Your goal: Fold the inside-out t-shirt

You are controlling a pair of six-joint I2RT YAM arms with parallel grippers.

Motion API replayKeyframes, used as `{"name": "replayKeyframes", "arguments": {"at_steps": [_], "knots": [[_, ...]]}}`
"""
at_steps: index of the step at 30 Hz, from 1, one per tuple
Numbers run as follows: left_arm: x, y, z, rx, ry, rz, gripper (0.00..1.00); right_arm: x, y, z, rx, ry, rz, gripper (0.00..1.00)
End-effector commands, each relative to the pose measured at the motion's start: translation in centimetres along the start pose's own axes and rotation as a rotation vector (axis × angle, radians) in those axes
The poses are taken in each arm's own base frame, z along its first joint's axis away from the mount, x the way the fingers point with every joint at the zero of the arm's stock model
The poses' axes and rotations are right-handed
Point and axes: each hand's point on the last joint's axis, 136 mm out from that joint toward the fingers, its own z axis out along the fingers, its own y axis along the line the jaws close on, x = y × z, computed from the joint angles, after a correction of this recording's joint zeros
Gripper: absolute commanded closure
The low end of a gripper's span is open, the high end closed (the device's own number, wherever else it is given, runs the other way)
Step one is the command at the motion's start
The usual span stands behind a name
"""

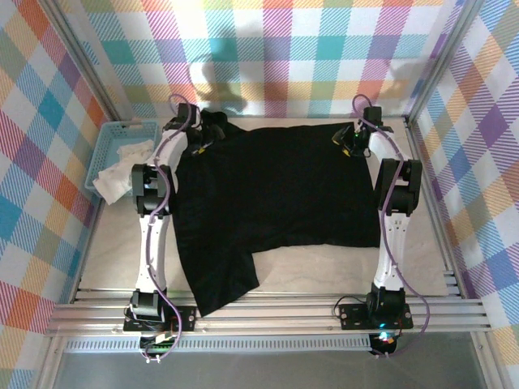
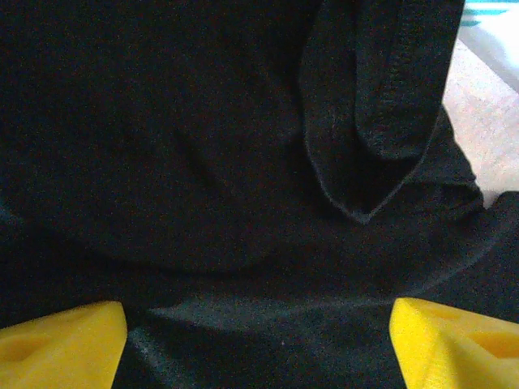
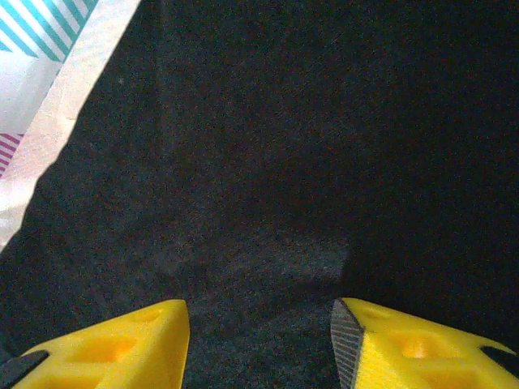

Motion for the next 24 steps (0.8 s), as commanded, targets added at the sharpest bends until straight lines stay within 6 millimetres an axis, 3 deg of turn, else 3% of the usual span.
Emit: {"name": "replayKeyframes", "arguments": {"at_steps": [1, 5, 9, 14, 18, 24], "knots": [[-0.7, -0.2, -0.8, -0.033, 0.014, 0.030, 0.14, -0.3, 0.1, -1.1, 0.018, 0.009, -0.043, 0.48], [-3.1, -3.3, -4.9, 0.021, -0.058, 0.076, 0.11, -0.1, 2.5, -4.6, -0.038, -0.019, -0.116, 0.45], [-3.5, -6.5, -11.7, 0.070, -0.146, 0.153, 0.10, 2.6, 3.8, -10.4, -0.049, -0.061, -0.199, 0.41], [0.0, -7.7, -19.6, 0.149, -0.228, 0.156, 0.10, 10.0, -1.2, -15.3, 0.088, -0.019, -0.203, 0.38], [5.2, -7.9, -23.1, 0.199, -0.256, 0.151, 0.11, 15.6, -6.7, -18.6, 0.266, 0.030, -0.196, 0.35], [14.0, -7.8, -22.8, 0.223, -0.169, 0.171, 0.12, 20.4, -12.8, -21.4, 0.426, 0.098, -0.088, 0.35]]}}
